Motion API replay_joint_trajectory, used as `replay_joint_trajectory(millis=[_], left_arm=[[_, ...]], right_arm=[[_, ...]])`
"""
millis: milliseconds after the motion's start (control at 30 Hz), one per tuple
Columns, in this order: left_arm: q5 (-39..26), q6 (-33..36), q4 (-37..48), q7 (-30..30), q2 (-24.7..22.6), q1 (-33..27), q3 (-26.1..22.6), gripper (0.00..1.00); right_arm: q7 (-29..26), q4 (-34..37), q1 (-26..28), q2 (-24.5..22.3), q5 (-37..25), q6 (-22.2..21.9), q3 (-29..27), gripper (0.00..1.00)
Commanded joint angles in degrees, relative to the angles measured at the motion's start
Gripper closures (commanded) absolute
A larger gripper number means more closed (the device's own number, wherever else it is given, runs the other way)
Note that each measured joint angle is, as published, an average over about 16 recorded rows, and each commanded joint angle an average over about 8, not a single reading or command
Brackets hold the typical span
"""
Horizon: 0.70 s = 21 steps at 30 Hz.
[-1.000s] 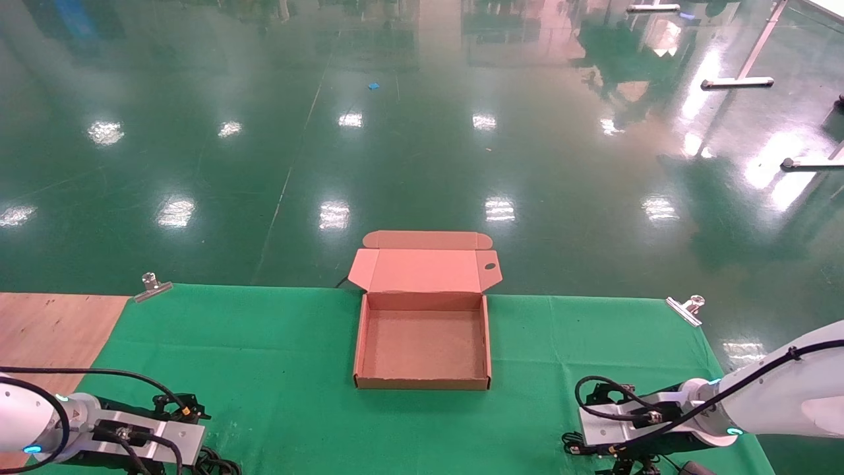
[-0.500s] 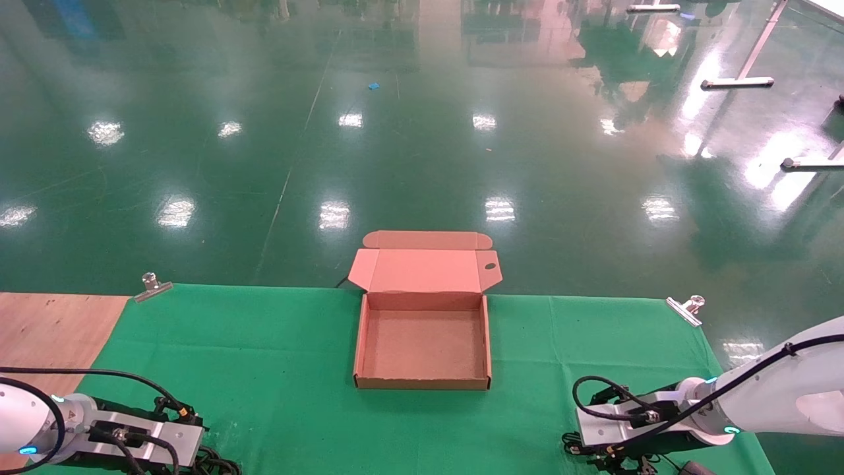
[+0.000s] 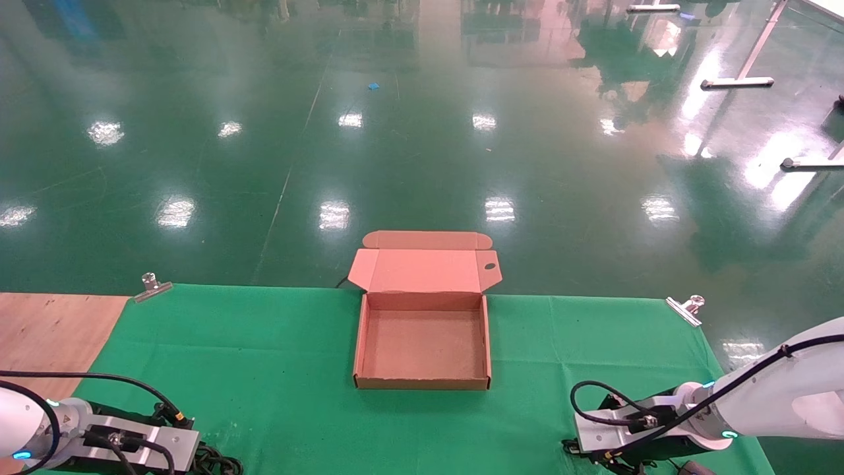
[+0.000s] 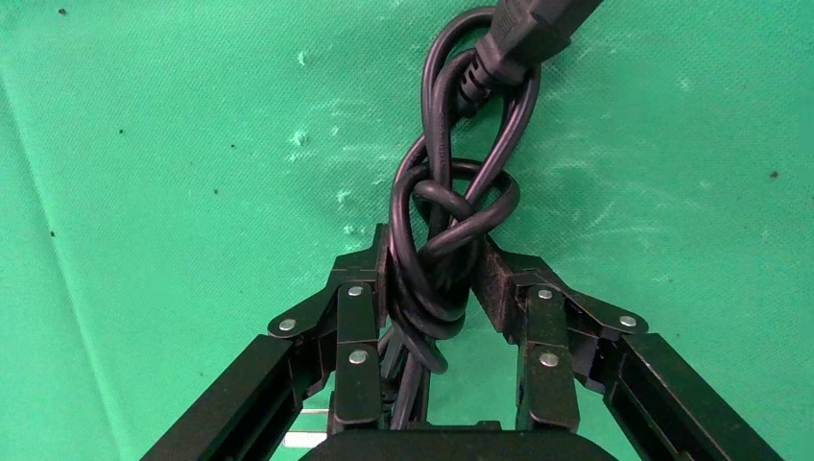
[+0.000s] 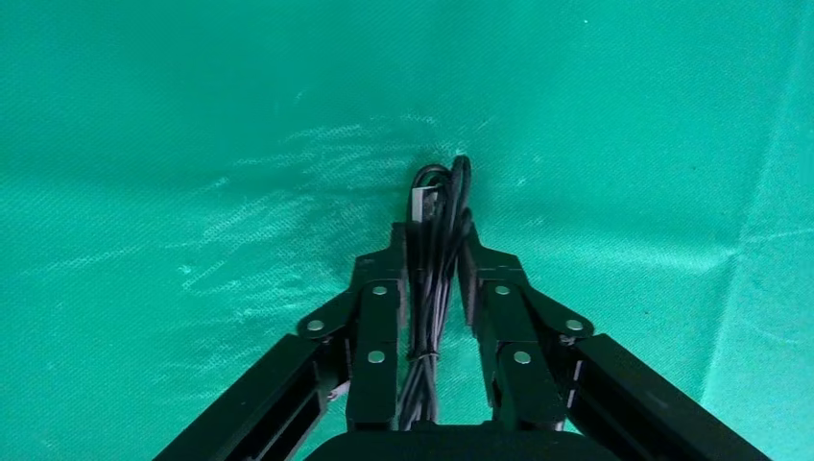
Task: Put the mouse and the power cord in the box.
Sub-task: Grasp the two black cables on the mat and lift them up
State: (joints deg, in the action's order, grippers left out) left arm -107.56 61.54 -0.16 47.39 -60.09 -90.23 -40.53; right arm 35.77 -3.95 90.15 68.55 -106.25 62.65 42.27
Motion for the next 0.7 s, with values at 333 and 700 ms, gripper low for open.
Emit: replay_joint_trajectory(millis=[333, 700], left_arm=[[0.3, 3.0, 0.0, 0.2, 0.8, -1.6, 0.2, 1.00], [-0.2, 17.2, -0.4, 0.6, 2.0, -8.4, -0.1, 1.00]], right_arm=[[1.0, 0.6, 1.7, -0.9, 0.8, 1.8, -0.6, 1.00], [2.1, -2.5, 7.6, -2.6, 1.4, 8.6, -0.9, 1.00]])
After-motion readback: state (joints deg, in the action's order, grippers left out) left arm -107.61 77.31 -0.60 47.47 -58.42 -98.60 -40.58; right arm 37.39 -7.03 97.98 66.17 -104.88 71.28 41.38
